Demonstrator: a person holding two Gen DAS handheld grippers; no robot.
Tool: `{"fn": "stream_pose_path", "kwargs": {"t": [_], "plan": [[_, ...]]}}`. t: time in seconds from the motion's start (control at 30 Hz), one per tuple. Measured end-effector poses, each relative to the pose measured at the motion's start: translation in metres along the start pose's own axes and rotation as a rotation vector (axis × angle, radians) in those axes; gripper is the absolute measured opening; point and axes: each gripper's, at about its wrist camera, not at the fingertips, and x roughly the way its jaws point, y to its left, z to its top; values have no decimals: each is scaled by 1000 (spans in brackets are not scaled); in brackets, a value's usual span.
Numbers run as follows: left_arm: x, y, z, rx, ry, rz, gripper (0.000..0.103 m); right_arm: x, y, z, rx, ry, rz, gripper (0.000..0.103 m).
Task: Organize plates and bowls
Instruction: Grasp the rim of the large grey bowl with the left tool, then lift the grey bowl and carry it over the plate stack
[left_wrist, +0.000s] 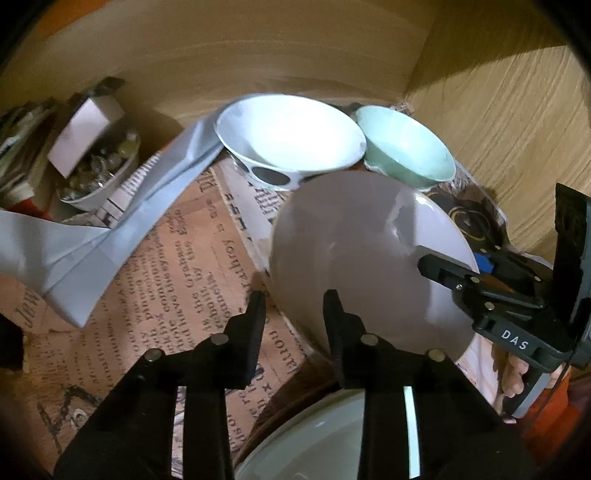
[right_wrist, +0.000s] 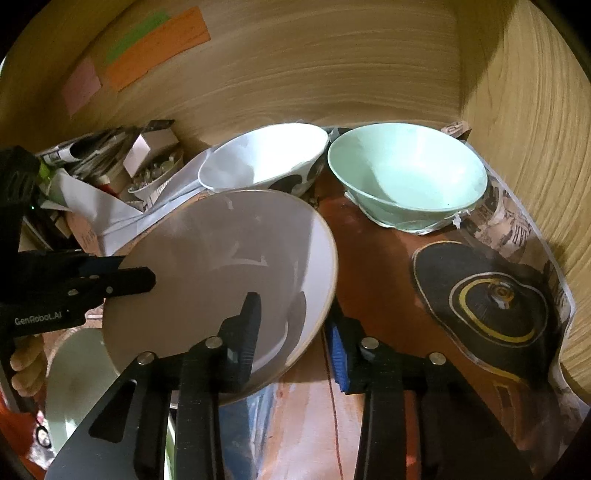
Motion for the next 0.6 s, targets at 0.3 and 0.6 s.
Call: {"fn": "stream_pose_path", "kwargs": {"t": [0.3, 0.6], "plan": [[6, -6, 1, 16, 1, 4, 25, -1, 1, 1, 4, -10, -10, 28], [-5, -7, -2, 8, -24, 5, 25, -15, 7, 4, 9, -40, -10, 28]]}}
